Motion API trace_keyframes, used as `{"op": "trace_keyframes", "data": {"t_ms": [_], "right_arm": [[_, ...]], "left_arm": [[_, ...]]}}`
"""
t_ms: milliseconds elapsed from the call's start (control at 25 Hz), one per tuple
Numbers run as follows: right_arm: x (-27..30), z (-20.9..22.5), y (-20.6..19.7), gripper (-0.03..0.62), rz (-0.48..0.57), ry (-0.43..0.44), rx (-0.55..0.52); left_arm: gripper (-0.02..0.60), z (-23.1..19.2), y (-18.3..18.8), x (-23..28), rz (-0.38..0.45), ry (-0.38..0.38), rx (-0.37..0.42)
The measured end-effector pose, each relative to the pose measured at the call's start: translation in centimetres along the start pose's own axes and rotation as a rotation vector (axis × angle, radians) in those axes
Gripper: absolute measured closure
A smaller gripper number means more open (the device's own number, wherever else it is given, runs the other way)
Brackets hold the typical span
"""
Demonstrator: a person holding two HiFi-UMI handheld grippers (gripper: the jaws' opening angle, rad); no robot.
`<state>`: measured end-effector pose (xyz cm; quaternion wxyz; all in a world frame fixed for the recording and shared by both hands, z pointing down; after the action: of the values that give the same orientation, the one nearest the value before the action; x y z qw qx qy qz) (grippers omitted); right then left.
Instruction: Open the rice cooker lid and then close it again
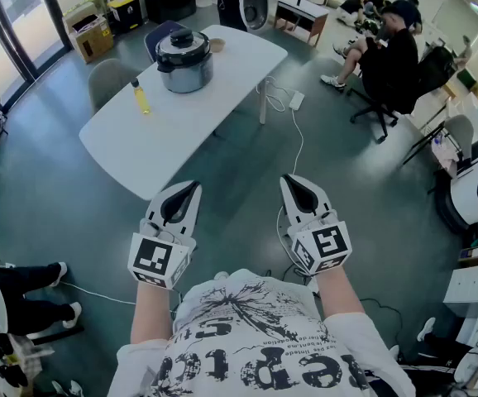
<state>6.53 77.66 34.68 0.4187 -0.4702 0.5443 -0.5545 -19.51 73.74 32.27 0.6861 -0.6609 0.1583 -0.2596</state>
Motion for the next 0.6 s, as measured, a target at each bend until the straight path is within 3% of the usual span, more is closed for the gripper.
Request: {"op": "trace_keyframes", "data": {"t_ms": [280,600], "right_arm": [[0.4,-0.8,-0.3,0.582,-0.005,0.011,0.010],[2.7,-3.8,-0.3,0.580,-0.009,-0.009,0.019]], "left_arm": [[0.568,-0.1,0.0,-0.5,0.011,-0.016,0.003],[0.568,-3.7,-1.0,-1.7,0.021,-0.044,-0.009]]}}
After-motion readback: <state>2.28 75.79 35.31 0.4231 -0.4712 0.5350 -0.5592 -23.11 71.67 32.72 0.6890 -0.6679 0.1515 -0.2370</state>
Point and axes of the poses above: the fingertips, and each gripper's own axes: x forward along the fingers, z to its right, y out of its top, the point moved 9 cm from there along -x, backward along the fingers, and after that the axes turned 8 degrees about -y, right-handed, at the moved point
